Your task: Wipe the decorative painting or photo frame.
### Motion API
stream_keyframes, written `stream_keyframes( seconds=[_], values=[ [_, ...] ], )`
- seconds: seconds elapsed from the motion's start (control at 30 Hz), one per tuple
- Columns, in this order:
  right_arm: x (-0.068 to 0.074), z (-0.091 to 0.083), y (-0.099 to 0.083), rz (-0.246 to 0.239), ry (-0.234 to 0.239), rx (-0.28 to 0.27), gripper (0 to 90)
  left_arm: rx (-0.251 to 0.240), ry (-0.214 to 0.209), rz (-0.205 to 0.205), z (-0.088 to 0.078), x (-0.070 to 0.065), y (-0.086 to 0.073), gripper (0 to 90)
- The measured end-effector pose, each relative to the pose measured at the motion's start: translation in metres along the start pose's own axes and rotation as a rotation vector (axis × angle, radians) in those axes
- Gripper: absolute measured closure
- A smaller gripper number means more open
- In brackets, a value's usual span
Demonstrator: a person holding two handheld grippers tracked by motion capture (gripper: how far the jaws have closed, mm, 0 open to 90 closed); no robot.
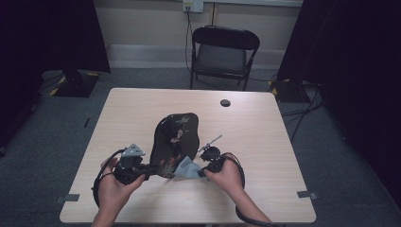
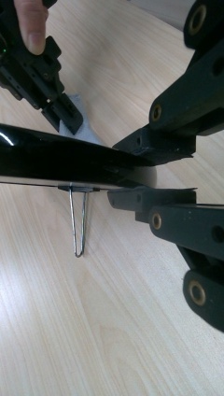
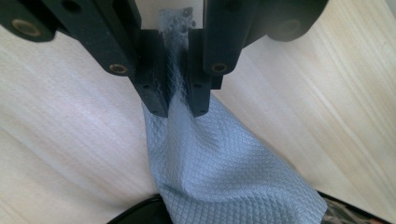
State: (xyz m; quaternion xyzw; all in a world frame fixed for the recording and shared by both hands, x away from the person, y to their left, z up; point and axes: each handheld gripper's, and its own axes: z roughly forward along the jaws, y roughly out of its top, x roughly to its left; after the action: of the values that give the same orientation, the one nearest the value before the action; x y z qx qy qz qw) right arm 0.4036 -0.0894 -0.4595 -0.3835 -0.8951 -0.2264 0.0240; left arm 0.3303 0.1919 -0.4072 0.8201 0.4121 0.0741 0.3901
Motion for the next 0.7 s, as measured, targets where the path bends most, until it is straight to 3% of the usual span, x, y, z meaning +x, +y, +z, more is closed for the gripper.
stream_keyframes(
  seconds=[0.17, 0.4, 0.7],
  values=[
    [-0.006, 0.0, 0.002, 0.019, 0.0, 0.004, 80.7, 0.004, 0.004, -0.006, 0.0, -0.001, 0.001, 78.4],
    [-0.024, -0.005, 0.009, 0.052, -0.037, 0.001, 81.1, 0.005, 0.003, -0.002, 0.001, -0.001, 0.001, 78.4],
    [-0.036, -0.005, 0.016, 0.101, -0.069, -0.016, 81.4, 0.014, -0.008, 0.008, 0.002, -0.003, 0.002, 78.4]
  ],
)
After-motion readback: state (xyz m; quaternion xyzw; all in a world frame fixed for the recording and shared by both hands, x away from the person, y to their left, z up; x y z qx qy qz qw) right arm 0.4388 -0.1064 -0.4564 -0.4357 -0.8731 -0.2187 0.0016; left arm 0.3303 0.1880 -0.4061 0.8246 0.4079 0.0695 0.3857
